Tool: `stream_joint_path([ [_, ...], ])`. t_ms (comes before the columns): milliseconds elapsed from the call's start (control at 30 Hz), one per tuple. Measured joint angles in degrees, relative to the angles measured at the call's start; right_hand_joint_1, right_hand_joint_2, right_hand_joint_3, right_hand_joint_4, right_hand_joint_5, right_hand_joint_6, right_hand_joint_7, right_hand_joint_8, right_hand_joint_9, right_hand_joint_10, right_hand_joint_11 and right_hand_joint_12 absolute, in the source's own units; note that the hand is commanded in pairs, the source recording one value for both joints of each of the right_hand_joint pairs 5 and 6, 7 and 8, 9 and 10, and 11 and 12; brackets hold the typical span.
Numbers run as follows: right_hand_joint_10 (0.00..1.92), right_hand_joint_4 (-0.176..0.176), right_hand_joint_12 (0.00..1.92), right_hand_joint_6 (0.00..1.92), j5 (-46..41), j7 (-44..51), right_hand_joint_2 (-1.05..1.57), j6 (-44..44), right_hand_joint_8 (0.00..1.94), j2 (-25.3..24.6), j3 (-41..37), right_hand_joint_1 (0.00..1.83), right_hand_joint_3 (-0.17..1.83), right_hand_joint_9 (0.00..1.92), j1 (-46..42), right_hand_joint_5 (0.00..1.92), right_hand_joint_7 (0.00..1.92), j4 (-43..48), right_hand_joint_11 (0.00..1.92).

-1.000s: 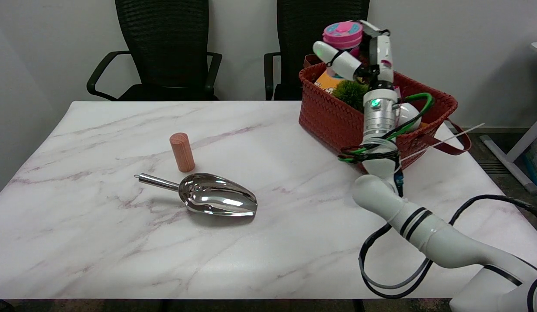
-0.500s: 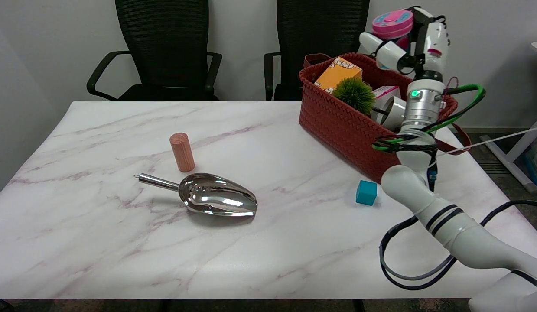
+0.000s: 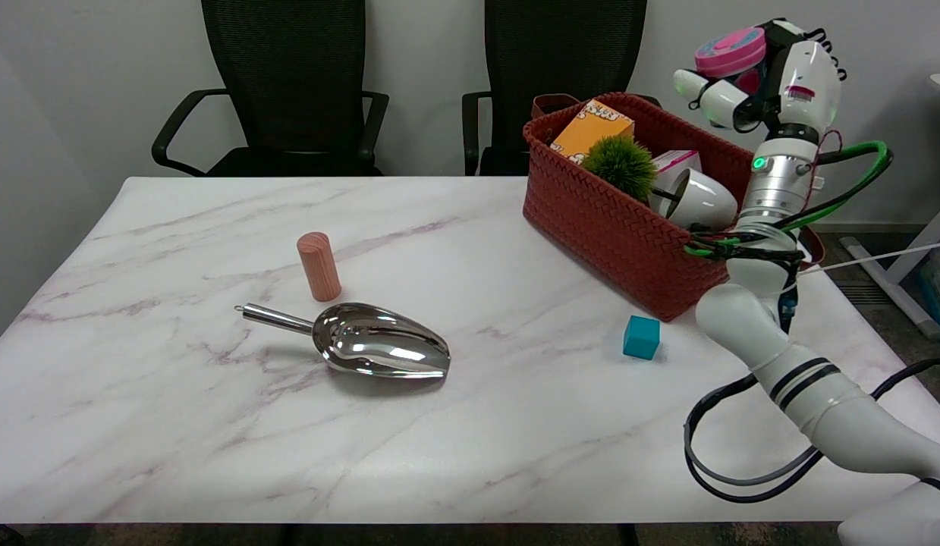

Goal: Place the pink gum jar into the brown storage basket.

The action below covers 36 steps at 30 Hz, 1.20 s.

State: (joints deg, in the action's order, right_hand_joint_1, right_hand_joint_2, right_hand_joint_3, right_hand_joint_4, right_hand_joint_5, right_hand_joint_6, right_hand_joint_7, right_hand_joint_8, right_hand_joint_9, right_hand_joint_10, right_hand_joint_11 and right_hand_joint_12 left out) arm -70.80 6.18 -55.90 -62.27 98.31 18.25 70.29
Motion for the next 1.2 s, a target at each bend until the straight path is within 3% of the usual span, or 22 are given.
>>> stream_joint_path([
  [433, 1.08, 0.0, 0.71, 0.95, -1.6, 10.5, 0.74, 4.7, 1.16, 0.7, -0.7, 1.21, 0.25, 1.08, -0.4, 0.95, 1.16, -2.7, 0.71],
  [1033, 1.1, 0.0, 0.84, 0.95, -5.2, 19.2, 0.7, 9.3, 1.18, 1.1, -1.7, 1.21, 0.29, 1.1, -0.1, 0.95, 1.18, -9.1, 0.84],
  [1100, 1.03, 0.0, 0.89, 0.93, -5.7, 19.8, 0.68, 9.4, 1.17, 1.1, -1.8, 1.18, 0.29, 1.03, 0.0, 0.93, 1.17, -9.5, 0.89],
  [1200, 0.85, 0.0, 0.75, 0.84, -6.1, 20.5, 0.57, 9.6, 1.08, 1.1, -2.0, 1.17, 0.31, 0.85, 0.0, 0.84, 1.08, -10.0, 0.75],
])
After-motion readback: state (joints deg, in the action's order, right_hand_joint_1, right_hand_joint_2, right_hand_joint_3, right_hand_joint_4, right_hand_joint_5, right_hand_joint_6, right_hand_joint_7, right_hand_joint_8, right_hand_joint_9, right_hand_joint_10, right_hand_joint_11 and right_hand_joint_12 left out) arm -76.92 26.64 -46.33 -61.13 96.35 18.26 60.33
